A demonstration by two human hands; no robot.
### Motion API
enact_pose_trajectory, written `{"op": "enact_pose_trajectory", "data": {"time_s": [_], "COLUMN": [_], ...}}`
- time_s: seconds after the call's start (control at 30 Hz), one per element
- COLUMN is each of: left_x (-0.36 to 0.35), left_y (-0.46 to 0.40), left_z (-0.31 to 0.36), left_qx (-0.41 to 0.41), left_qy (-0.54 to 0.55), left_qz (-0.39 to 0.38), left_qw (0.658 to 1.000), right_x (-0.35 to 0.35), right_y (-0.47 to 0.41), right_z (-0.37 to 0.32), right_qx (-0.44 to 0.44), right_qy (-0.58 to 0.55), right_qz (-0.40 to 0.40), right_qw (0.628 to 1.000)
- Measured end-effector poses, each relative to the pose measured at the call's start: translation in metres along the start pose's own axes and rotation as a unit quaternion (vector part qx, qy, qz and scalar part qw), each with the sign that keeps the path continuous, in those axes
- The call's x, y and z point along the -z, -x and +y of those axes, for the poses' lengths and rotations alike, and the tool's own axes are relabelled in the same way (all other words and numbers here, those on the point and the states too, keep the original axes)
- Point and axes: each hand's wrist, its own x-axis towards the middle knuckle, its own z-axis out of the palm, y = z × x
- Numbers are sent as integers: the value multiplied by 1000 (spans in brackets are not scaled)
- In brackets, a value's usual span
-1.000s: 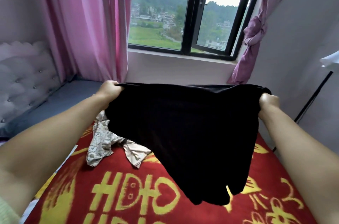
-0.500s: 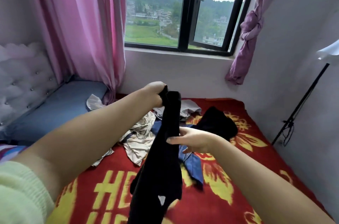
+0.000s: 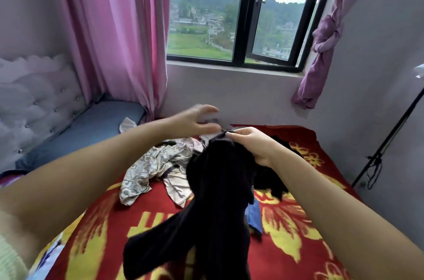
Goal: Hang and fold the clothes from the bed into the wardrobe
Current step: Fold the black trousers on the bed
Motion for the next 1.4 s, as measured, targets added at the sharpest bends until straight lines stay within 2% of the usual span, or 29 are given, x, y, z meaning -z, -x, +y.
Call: {"op": "enact_pose_trajectory", "data": {"time_s": [0.03, 0.1, 0.2, 0.27, 0.33, 0.4, 0.47, 0.53, 0.6, 0.67, 0.73, 0.8, 0.9, 0.97, 1.07, 1.13, 1.23, 1.33, 1.4], "left_x": [-12, -34, -43, -38, -30, -19, -5, 11, 31, 47, 55, 58, 58, 56, 59, 65, 73, 70, 65], "left_y": [2, 4, 2, -2, -5, -7, -9, -9, -8, -5, -1, 2, -2, -8, -14, -11, 2, 13, 17], "left_z": [9, 17, 16, 18, 24, 26, 29, 31, 28, 20, 8, -3, -12, -13, -18, -24, -43, -63, -72], "left_qx": [-32, -52, -79, -85, -46, -2, 18, 26, 37, 46, 62, 77, 96, 127, 174, 212, 243, 254, 264], "left_qy": [30, 33, 63, 95, 145, 157, 165, 171, 168, 151, 151, 177, 205, 235, 297, 288, 262, 250, 219], "left_qz": [-57, -80, 19, 34, 18, -4, -55, -105, -102, -66, -11, 72, 184, 268, 380, 445, 474, 459, 446], "left_qw": [997, 995, 995, 991, 988, 988, 985, 979, 980, 985, 987, 979, 957, 926, 858, 821, 805, 814, 827], "right_x": [-1, 1, 12, 22, 29, 25, 16, 14, 22, 31, 38, 36, 26, 24, 31, 41, 63, 77, 82], "right_y": [0, 2, 9, 16, 23, 28, 28, 24, 19, 14, 13, 14, 13, 12, 15, 21, 29, 31, 28], "right_z": [-7, -21, -29, -25, -9, 15, 39, 52, 56, 57, 58, 55, 50, 44, 38, 43, 50, 36, 23], "right_qx": [8, 22, 34, 28, 6, -14, -7, -7, -14, -13, -7, 22, 69, 63, -9, -45, -54, -18, 23], "right_qy": [15, 43, 30, 18, 70, 179, 267, 279, 280, 231, 112, 15, -36, -7, 136, 220, 215, 215, 273], "right_qz": [9, 35, 57, 29, -35, -92, -84, -48, -26, 11, 41, 53, 49, -2, -119, -137, -72, 17, 97], "right_qw": [1000, 998, 997, 999, 997, 979, 960, 959, 959, 973, 993, 998, 996, 998, 984, 965, 973, 976, 957]}}
